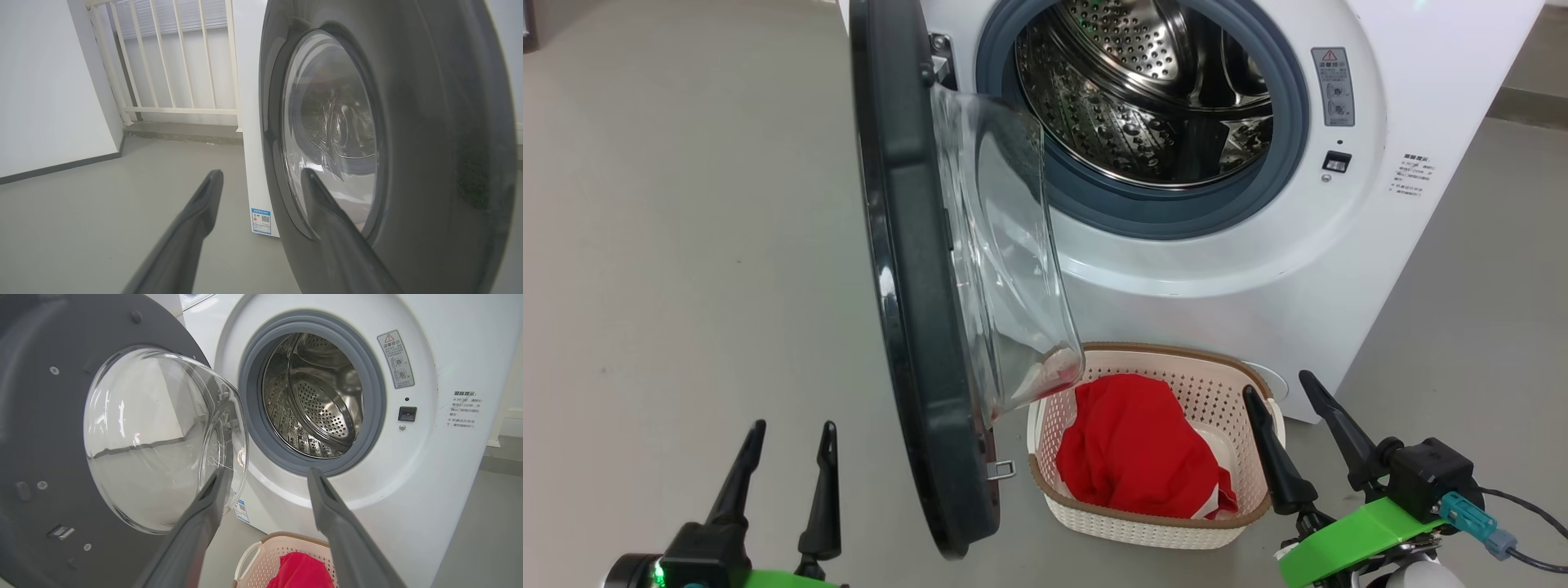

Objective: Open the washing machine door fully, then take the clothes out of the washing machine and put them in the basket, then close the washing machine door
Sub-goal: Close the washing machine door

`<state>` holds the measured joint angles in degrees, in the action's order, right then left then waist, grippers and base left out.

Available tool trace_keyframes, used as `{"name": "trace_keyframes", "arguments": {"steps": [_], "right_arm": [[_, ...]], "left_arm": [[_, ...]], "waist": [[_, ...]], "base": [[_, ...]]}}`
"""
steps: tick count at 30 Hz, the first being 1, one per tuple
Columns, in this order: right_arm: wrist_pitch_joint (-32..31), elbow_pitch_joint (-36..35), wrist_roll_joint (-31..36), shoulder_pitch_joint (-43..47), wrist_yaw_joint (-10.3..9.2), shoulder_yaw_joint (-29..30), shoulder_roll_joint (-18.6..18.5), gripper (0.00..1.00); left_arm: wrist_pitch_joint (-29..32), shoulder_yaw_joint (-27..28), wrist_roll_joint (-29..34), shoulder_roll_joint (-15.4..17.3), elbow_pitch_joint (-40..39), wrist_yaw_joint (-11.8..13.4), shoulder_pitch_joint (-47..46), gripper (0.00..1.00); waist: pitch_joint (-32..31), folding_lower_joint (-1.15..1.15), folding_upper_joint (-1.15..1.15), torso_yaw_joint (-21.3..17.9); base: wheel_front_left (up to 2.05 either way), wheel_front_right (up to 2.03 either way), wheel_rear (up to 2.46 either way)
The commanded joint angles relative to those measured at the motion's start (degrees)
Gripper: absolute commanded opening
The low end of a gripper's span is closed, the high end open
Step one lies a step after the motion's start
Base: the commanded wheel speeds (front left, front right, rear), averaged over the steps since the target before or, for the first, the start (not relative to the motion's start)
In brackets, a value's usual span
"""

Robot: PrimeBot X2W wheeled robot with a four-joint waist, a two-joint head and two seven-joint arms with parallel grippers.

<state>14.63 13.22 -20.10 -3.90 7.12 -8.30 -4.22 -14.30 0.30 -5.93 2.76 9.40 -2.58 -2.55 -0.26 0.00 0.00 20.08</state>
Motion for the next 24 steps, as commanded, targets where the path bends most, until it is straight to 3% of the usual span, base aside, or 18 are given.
{"name": "trace_keyframes", "arguments": {"steps": [1,24], "right_arm": [[0.37,-1.17,0.08,-1.95,0.36,-1.17,-0.25,1.00],[0.37,-0.78,-0.14,-1.94,0.36,-1.11,-0.30,1.00]], "left_arm": [[-0.70,2.26,1.07,0.41,-1.63,-0.34,-1.78,1.00],[-0.70,2.08,1.31,0.16,0.17,-0.94,-1.57,1.00]], "waist": [[-0.03,0.00,0.00,0.06],[-0.50,0.00,0.00,0.02]], "base": [[0.00,0.00,0.00],[0.00,0.00,0.00]]}}
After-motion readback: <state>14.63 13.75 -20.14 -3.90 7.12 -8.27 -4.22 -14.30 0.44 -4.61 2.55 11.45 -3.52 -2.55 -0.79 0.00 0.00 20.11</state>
